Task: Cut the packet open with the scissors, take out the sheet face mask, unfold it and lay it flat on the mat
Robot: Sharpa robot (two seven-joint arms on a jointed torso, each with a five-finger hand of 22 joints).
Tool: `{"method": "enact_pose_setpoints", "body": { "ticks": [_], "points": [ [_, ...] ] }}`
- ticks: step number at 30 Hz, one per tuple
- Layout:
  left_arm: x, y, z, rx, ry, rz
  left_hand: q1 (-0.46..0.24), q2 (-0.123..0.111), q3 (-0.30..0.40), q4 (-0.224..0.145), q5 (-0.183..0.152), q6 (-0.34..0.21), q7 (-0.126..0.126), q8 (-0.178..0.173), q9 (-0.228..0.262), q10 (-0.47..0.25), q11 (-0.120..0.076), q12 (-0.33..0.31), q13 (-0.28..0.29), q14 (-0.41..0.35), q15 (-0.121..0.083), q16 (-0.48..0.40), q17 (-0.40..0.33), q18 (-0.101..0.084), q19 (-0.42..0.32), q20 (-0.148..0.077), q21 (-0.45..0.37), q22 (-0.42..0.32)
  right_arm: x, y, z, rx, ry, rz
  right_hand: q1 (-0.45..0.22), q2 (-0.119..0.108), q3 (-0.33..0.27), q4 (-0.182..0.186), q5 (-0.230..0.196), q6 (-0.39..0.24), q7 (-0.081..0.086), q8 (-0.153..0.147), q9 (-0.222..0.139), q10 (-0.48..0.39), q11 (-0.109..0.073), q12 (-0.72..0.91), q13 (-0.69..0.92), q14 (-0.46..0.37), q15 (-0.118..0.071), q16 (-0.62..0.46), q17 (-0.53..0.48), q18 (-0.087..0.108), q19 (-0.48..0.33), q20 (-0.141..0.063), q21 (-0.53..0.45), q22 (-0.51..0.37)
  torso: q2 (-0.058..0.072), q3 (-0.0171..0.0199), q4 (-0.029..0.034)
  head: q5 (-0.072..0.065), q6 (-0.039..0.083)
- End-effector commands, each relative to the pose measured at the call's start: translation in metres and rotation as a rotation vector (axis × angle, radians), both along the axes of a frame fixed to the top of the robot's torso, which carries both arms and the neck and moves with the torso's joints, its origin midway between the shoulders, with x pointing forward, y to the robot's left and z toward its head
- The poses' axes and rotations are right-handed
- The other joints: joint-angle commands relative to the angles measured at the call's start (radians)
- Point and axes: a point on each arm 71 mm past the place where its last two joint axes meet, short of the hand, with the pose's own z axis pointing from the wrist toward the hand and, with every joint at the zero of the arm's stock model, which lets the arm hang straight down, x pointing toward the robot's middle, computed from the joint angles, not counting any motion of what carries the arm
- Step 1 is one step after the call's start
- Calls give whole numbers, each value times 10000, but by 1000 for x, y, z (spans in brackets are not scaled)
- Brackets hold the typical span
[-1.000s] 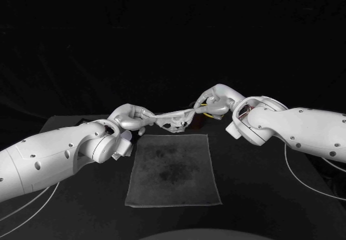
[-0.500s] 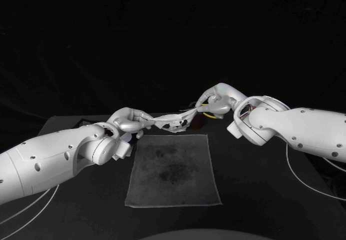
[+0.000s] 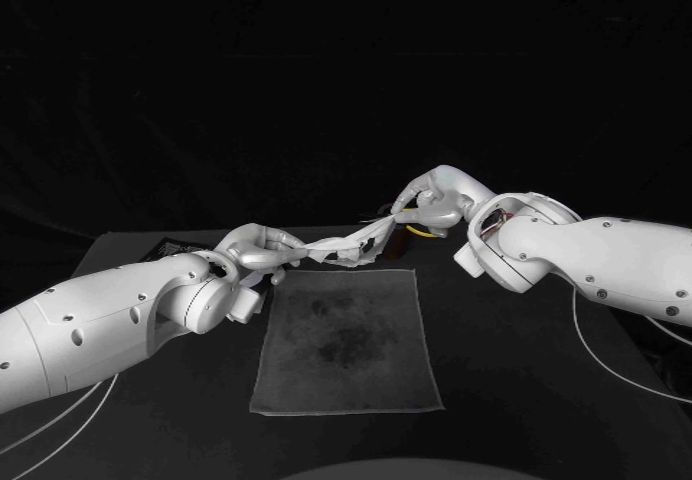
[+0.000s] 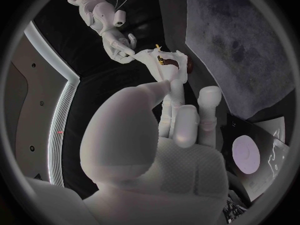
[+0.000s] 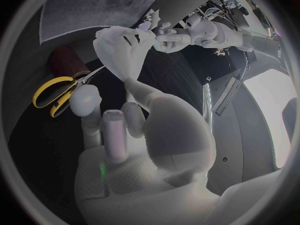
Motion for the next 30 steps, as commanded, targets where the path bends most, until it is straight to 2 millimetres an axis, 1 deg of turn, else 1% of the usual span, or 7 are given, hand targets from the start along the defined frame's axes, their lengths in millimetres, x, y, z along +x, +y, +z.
{"method": "enact_pose_setpoints", "body": {
  "ticks": [1, 7, 12, 14, 21, 27, 30],
  "points": [
    [-1, -3, -2, -40, 298, -202, -117, 14, 15, -101, 33, -147, -20, -107, 651, -23, 21, 75, 21, 90, 24, 17, 4, -73, 57, -8, 24, -15, 0, 0, 2, -2, -216, -57, -61, 9, 56, -3, 46, 83, -14, 32, 19, 131, -85, 41, 12, 659, -71, 66, 901, 175, 84, -14, 33, 461, 0, 0, -3, -1, -6],
    [-3, -6, -3, 52, 373, -442, -300, -479, -168, -285, 26, -1042, 262, -1067, 153, -399, 222, 222, 155, 23, 190, -16, -114, -56, -97, 81, -142, -170, -2, 4, 4, 104, -316, 20, -61, 9, 56, -3, 46, 83, -14, 32, 19, 131, -85, 41, 12, 659, -71, 66, 901, 175, 84, -14, 33, 461, 4, 2, -2, 7, 0],
    [-2, -5, -3, 587, 83, -726, -148, -729, -281, -602, 31, -1569, 355, -1608, -156, -1153, 335, -219, -31, -528, 300, -240, -1206, 110, -767, 183, -814, -824, -4, 6, 6, 285, -455, 79, -69, 9, 76, -9, 47, 87, -16, 39, 20, 141, -88, 50, 24, 663, -73, 73, 914, 168, 101, -17, 70, 475, -7, 1, -5, 2, 1],
    [-1, -5, -4, 876, -66, -873, -191, -805, -417, -685, 30, -1661, 382, -1722, -239, -1602, 471, -459, -141, -1144, 423, -510, -2380, 220, -1328, 266, -1358, -1342, -5, 7, 8, 403, -527, 117, -72, 9, 83, -11, 46, 88, -17, 41, 21, 140, -89, 46, 20, 666, -74, 78, 925, 165, 110, -18, 89, 482, -8, -2, -6, 0, 13],
    [1, -3, -6, 1981, -490, -1527, -277, -877, -1200, -902, 35, -1961, 383, -1987, -477, -2755, 887, -632, -239, -2708, 810, -1062, -4552, 249, -1886, 601, -1849, -1642, -8, 12, 17, 732, -780, 266, -80, 10, 102, -15, 48, 90, -18, 46, 22, 152, -90, 57, 35, 675, -76, 95, 958, 157, 130, -20, 134, 498, -12, -9, -2, -24, 63],
    [2, -7, -4, 2227, -960, -1895, -190, -673, -1640, -965, 31, -1784, 600, -1941, -585, -3415, 1103, -601, -310, -3734, 1020, -1357, -5606, 272, -2126, 823, -2091, -1756, -9, 15, 23, 831, -856, 352, -80, 10, 102, -15, 48, 90, -18, 46, 22, 152, -90, 57, 35, 675, -76, 95, 958, 157, 130, -20, 134, 498, -11, -35, -1, -83, 109],
    [1, -14, -1, 2008, -1429, -2133, -247, -607, -1807, -897, 28, -1532, 700, -1859, -631, -3666, 1207, -740, -471, -4133, 1131, -1596, -5759, 270, -2360, 938, -2354, -1891, -9, 16, 25, 841, -847, 393, -80, 10, 102, -15, 48, 90, -18, 46, 22, 152, -90, 57, 35, 675, -76, 95, 958, 157, 130, -20, 134, 498, -13, -38, -13, -20, 114]
  ]
}}
